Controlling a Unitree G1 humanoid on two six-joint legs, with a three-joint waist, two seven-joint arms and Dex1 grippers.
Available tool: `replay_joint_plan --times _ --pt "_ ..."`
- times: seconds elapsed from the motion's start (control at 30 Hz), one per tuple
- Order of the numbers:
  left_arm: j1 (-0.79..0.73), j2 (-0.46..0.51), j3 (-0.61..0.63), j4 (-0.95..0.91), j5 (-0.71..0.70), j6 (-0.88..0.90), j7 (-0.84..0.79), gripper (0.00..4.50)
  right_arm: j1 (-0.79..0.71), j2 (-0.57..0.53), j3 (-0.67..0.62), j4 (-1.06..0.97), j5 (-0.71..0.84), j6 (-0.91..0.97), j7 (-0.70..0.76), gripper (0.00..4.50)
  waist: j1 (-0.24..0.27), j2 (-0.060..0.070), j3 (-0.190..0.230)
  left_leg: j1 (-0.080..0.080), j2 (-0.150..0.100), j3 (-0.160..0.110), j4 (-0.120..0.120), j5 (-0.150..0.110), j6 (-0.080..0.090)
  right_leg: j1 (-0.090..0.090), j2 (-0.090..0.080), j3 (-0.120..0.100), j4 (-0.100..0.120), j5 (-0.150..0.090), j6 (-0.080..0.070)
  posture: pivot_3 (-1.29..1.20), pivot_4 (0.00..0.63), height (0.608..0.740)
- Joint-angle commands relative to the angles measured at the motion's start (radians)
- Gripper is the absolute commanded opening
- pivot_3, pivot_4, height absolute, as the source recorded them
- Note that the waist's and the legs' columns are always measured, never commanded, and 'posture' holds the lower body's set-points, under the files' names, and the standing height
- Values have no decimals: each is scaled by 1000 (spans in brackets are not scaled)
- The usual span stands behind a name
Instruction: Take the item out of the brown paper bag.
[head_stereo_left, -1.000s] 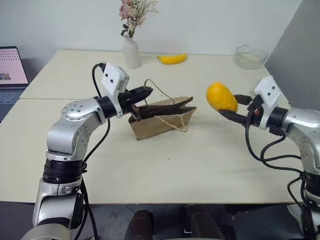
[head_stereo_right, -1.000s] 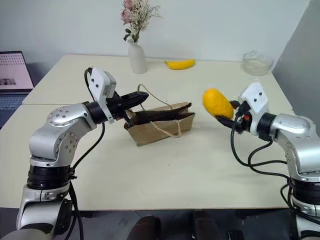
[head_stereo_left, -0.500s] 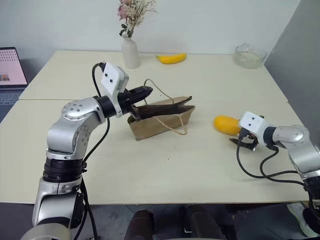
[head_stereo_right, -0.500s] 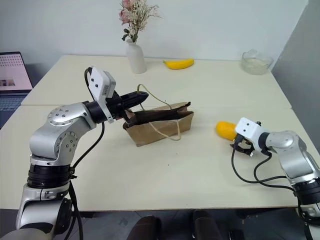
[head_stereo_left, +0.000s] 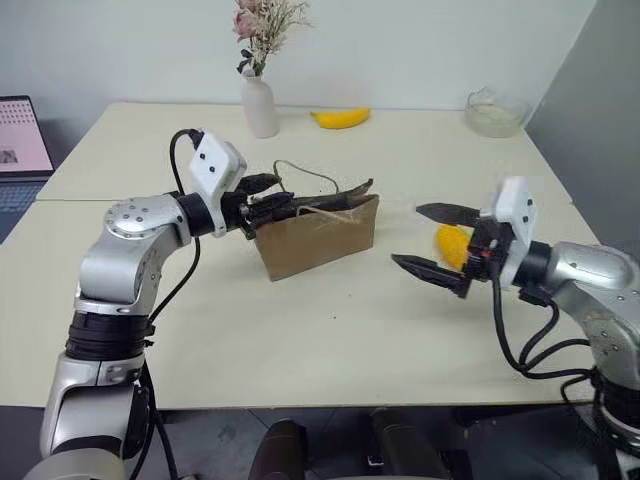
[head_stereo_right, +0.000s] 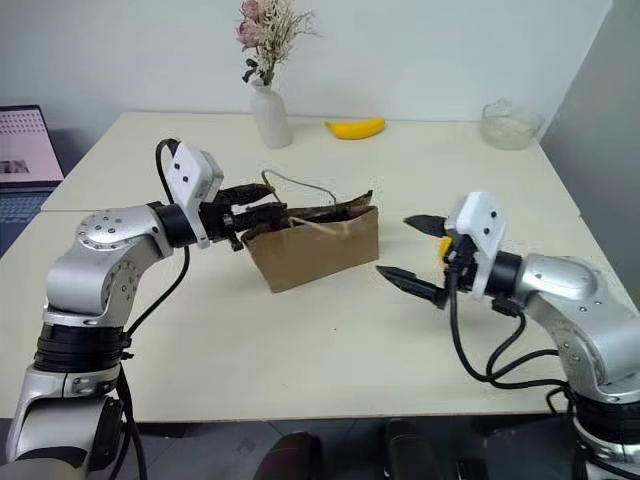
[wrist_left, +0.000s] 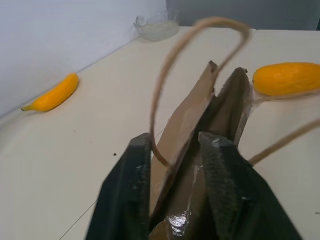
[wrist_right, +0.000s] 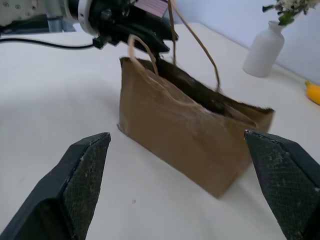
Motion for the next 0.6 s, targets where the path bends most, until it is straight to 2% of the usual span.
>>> replay_joint_plan --times 0.03,0.1,0.3,0.43,0.53,0.6 --pt "-2 21 55 -25 4 -22 23 3011 -15 -7 7 1 -1 -14 -19 4500 3 0 0 -1 0 0 0 0 0 0 0 0 -1 0 0 0 150 740" --pt "30 34 101 -65 -8 -23 39 3655 -14 0 11 12 5 -27 -20 4500 3 0 0 -3 0 -1 0 0 0 -1 0 -1 -2 0 0 0 150 740" --pt "134 33 256 -214 -60 39 148 3655 -5 26 14 37 17 -54 -21 4500 2 0 0 -5 2 -2 0 0 0 -3 0 -2 -2 0 0 0 150 740" --pt "284 10 305 -344 -54 89 236 3655 36 37 31 50 -24 -113 -27 4500 1 0 0 -3 2 -1 0 0 0 -2 0 -1 -1 0 0 0 150 740" --pt "472 -66 296 -491 9 76 352 3655 104 105 30 67 -75 -221 -85 4500 1 -1 -1 0 2 -1 -1 0 0 0 0 -1 -1 0 0 0 150 740" --pt "550 -110 281 -556 28 50 391 3655 137 192 24 81 -116 -376 -115 4500 2 -1 0 0 2 0 -1 0 0 0 -1 0 -1 0 0 0 150 740"
